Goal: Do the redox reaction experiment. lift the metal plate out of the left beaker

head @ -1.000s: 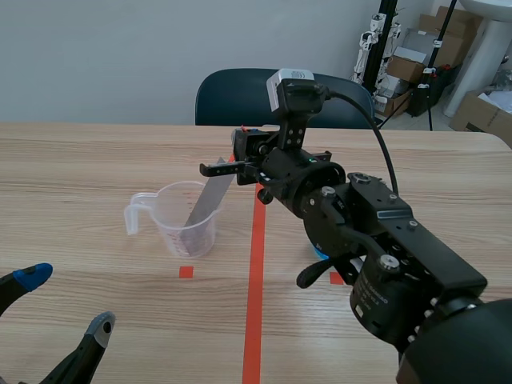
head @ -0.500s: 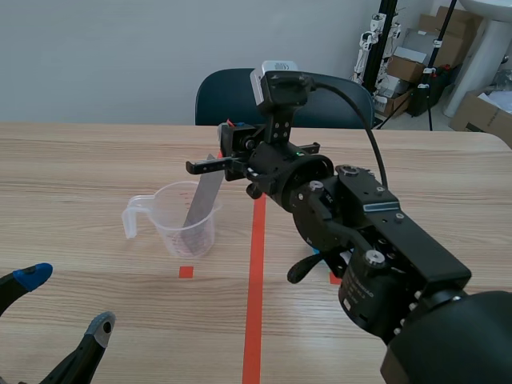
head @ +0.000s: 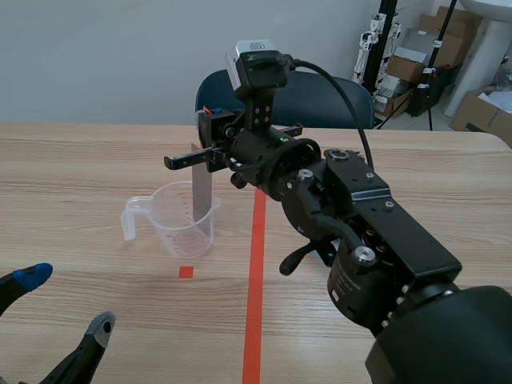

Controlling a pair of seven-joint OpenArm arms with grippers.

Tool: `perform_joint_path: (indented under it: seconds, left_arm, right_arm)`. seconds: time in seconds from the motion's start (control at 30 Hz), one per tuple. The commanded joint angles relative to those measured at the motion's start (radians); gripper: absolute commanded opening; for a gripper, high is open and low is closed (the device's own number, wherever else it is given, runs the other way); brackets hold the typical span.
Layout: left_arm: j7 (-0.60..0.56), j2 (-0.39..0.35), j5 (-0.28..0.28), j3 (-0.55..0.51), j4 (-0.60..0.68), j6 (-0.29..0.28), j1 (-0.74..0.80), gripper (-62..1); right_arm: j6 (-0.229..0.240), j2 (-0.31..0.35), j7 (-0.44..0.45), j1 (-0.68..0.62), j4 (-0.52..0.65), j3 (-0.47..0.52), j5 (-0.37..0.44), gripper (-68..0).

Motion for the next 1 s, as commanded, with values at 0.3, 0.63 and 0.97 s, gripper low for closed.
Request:
perform_joint_path:
  seconds: [0.3,0.63,0.97]
  left_arm:
    - [-0.011,0.007,-0.002,-0.008,0.018,-0.002,-0.006,1.4]
    - [-0.012,0.007,-0.002,-0.008,0.018,-0.002,-0.006,1.4]
    - [-0.012,0.007,-0.002,-0.008,0.018,-0.002,-0.006,1.4]
  right_arm:
    - [0.016,-0.039,-0.018,0.027,0.021,-0.049,-0.034,-64.3]
    - [0.02,-0.044,-0.026,0.028,0.031,-0.072,-0.037,-64.3]
    - [0.019,-0.044,-0.06,0.028,0.118,-0.072,-0.036,-64.3]
